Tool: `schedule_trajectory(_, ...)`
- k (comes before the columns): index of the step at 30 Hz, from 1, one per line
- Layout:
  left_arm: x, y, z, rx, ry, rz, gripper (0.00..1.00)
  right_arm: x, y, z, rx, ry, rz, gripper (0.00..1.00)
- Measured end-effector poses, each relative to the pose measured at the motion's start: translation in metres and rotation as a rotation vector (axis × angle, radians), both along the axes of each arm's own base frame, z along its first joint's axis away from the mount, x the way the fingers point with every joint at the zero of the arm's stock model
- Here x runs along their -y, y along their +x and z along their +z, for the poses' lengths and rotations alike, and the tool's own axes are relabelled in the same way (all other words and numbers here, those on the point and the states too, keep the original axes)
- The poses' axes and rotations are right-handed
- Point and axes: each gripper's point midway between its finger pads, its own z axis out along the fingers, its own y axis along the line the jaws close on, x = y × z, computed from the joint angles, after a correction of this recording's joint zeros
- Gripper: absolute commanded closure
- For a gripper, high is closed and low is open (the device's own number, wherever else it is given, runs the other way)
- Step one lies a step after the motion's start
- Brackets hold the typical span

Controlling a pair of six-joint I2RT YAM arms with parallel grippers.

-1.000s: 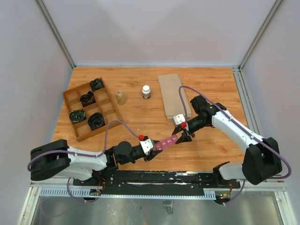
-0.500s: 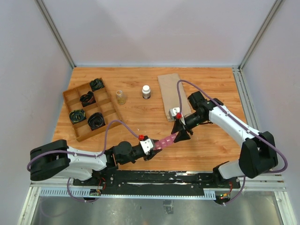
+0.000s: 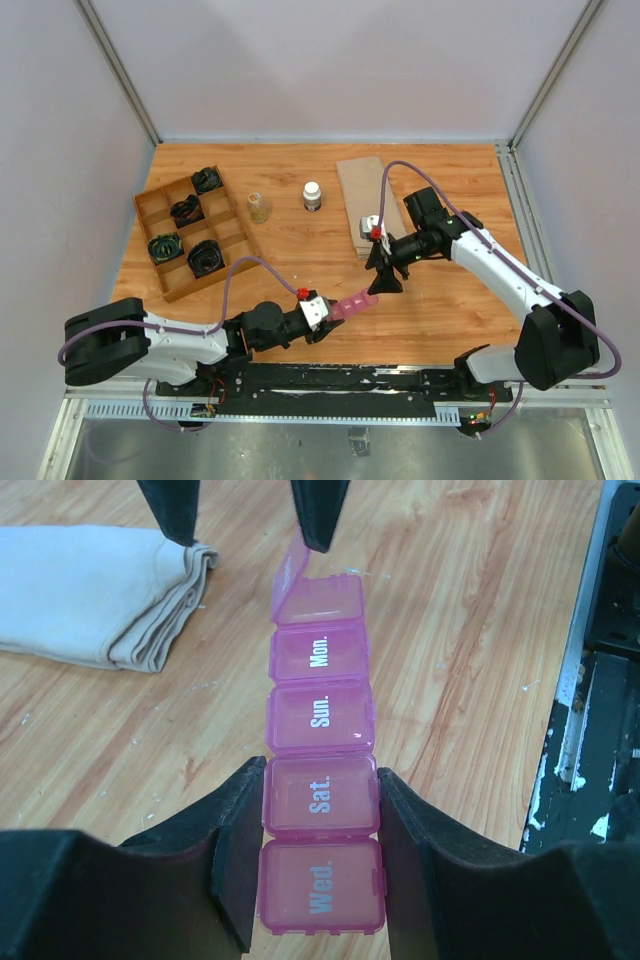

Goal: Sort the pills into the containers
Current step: Open the pill container at the center of the board.

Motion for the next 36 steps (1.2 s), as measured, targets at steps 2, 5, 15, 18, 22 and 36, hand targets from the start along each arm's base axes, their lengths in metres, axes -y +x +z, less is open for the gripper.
schedule_trajectory(2, -0.001, 0.0, -0.003, -0.004, 0.009, -0.001, 1.0, 0.0, 0.005, -0.001, 0.007, -0.006, -0.023, 0.35)
schedule_trajectory(5, -0.001, -0.001, -0.007, -0.011, 0.025, -0.004, 1.0, 0.0, 0.011, -0.004, 0.011, -0.017, -0.059, 0.35)
schedule_trajectory(15, 0.0, -0.005, -0.006, -0.013, 0.021, -0.024, 1.0, 0.005, 0.03, -0.015, 0.048, -0.073, -0.141, 0.37)
schedule_trajectory(18, 0.001, -0.005, -0.006, -0.013, 0.02, -0.025, 1.0, 0.004, 0.033, -0.022, 0.047, -0.102, -0.149, 0.37)
schedule_trajectory(22, 0.001, -0.005, -0.006, -0.014, 0.02, -0.029, 1.0, 0.002, 0.033, -0.031, 0.041, -0.133, -0.145, 0.37)
schedule_trajectory(36, 0.001, -0.006, -0.007, -0.015, 0.025, -0.034, 1.0, -0.001, 0.028, -0.059, 0.003, -0.243, -0.125, 0.34)
